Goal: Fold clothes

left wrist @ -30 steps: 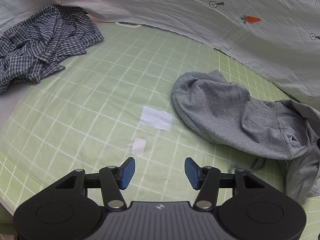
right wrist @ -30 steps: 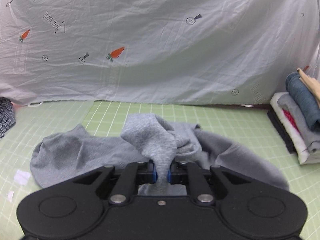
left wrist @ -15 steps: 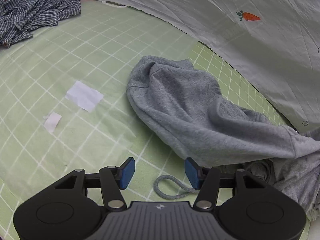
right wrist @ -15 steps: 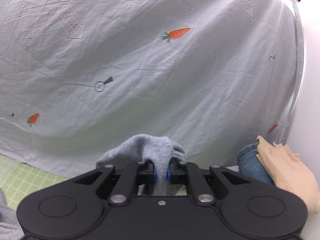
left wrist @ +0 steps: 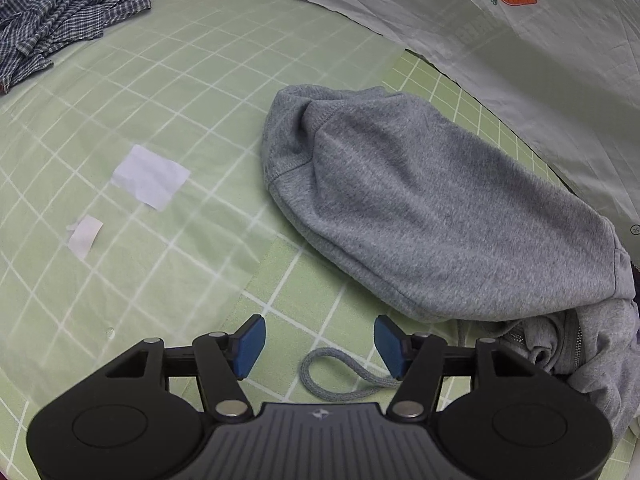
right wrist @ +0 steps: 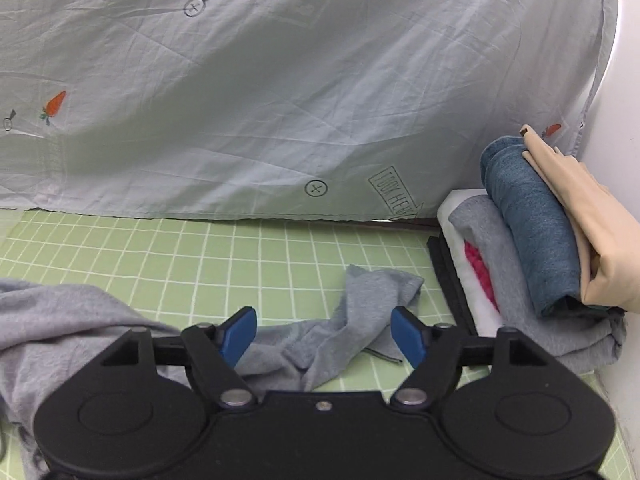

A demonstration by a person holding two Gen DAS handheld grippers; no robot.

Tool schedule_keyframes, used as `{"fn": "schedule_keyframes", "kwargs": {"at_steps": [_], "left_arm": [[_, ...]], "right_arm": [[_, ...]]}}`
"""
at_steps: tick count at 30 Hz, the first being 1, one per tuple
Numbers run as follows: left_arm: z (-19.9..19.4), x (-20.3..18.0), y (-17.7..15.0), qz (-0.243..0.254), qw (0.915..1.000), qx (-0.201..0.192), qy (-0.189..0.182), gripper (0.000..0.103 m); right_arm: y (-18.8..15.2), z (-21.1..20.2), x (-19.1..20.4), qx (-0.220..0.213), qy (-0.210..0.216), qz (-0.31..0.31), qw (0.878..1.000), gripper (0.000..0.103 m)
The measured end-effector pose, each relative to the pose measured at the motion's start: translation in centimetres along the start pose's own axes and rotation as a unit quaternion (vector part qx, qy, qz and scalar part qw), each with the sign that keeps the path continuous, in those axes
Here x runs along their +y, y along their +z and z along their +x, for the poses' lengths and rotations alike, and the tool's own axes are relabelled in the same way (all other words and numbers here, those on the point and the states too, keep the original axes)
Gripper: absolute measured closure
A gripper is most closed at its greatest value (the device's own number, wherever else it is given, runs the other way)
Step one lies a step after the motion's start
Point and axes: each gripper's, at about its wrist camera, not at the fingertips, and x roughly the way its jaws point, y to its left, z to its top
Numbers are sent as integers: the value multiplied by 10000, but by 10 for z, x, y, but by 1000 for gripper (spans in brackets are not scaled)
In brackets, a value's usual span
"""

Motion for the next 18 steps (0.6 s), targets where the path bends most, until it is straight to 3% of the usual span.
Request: {"fn": "schedule_keyframes", "kwargs": {"at_steps": [4,10,12,18], "left_arm": [[-5,2,1,78,9999,-73,-85,41],[-12,9,-3,117,9997,-159,-175,41],[-14,12,-4,45,9997,-176,-188,41],[-14,17,-7,-120,9996,-191,-163,41]], "right_arm": [[2,-29,38,-335,574,-555,9962,17],[0,-34,109,-360,1578,-1781,9706,17],[-3,-31,129,-307,1806,-2192,9583,17],[-5,-28,182,-754,1991,-3794,9004,20]]}}
